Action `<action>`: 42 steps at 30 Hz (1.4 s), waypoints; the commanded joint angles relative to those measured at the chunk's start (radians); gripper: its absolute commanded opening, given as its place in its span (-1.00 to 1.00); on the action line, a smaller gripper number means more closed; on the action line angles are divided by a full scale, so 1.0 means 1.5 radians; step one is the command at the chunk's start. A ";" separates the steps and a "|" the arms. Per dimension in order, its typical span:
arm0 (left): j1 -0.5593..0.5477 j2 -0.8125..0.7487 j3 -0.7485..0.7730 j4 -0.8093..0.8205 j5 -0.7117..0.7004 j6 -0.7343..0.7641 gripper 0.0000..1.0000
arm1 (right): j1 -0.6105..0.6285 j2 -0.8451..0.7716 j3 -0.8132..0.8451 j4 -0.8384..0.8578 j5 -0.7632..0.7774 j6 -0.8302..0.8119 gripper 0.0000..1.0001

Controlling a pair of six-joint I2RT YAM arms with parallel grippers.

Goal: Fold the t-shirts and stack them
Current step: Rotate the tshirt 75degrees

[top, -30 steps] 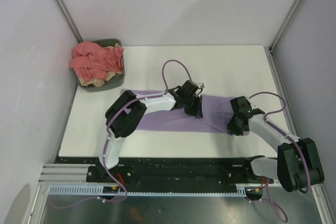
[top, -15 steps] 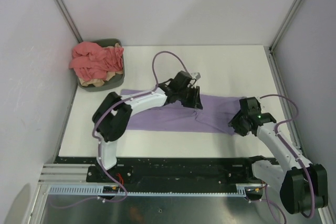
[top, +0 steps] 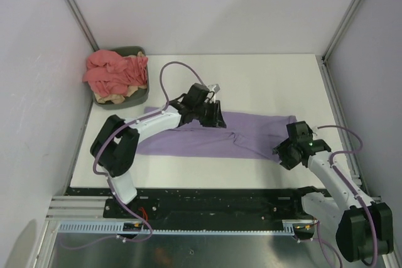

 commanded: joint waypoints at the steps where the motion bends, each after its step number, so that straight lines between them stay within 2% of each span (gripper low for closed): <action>1: 0.010 -0.071 -0.024 0.003 0.018 0.014 -0.35 | -0.017 0.012 -0.030 0.064 0.015 0.053 0.06; 12: 0.064 -0.160 -0.081 -0.014 0.033 0.030 -0.34 | -0.072 0.053 -0.088 0.184 0.054 0.051 0.05; 16: 0.086 -0.188 -0.104 -0.024 0.026 0.034 -0.34 | -0.116 0.085 -0.088 0.230 0.055 0.021 0.02; 20: 0.110 -0.204 -0.121 -0.039 0.020 0.040 -0.34 | -0.156 0.153 -0.059 0.301 0.058 -0.013 -0.01; 23: 0.122 -0.211 -0.130 -0.057 0.012 0.050 -0.34 | -0.172 0.242 0.007 0.362 0.054 -0.046 -0.02; 27: 0.129 -0.219 -0.143 -0.075 -0.003 0.063 -0.34 | -0.183 0.419 0.175 0.416 0.029 -0.110 -0.02; 30: 0.129 -0.219 -0.155 -0.082 -0.019 0.068 -0.34 | -0.181 0.574 0.357 0.393 0.001 -0.169 -0.02; 34: 0.128 -0.201 -0.174 -0.085 -0.034 0.064 -0.34 | -0.167 0.769 0.625 0.309 -0.029 -0.244 0.01; 39: 0.113 -0.163 -0.180 -0.086 -0.053 0.051 -0.35 | -0.119 0.982 1.040 0.071 -0.012 -0.349 0.08; 42: 0.097 -0.137 -0.177 -0.088 -0.069 0.047 -0.37 | -0.114 1.001 1.105 0.033 -0.004 -0.367 0.15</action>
